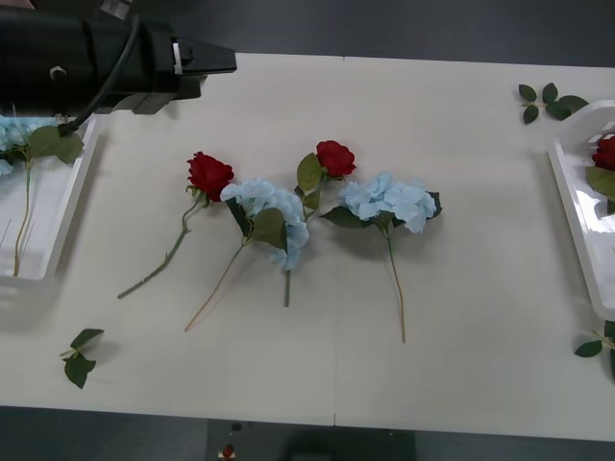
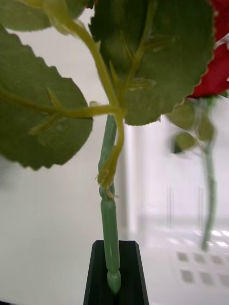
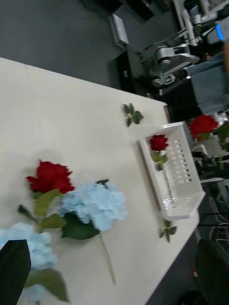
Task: Put the red flowers into the right box and the blue flowers into the left box
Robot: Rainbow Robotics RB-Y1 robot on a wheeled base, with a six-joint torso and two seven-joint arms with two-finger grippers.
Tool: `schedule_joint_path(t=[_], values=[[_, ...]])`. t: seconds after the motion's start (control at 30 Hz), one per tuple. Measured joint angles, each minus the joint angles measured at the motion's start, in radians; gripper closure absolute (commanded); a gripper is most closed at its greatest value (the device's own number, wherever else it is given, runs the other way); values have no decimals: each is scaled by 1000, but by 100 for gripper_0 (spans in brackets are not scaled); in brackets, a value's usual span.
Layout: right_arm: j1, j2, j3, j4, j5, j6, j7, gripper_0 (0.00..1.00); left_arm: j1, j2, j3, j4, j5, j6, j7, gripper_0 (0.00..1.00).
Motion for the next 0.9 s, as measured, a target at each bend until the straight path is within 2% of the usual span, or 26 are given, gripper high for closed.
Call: schedule_joint_path(t=[0.17,0.3,0.53,0.8,0.9], values=[[26,-10,7,11,128,-34,0,100,78,96,-34,0,-74,0,-179,0],[25,-10,16,102,172,-92,0,100,122,145,-63,28,-84,0,-196,0],[25,-10,22,230,195,-185,0,100,131,157,-134,131,-184,-4,-299,0],[25,-10,151,358,213,-389,0,100,129,157,-317,210,-270,-207,-300,0],[25,-10,211,391,213,-472,0,100,106,157,-392,249,-271,-236,-300,0]])
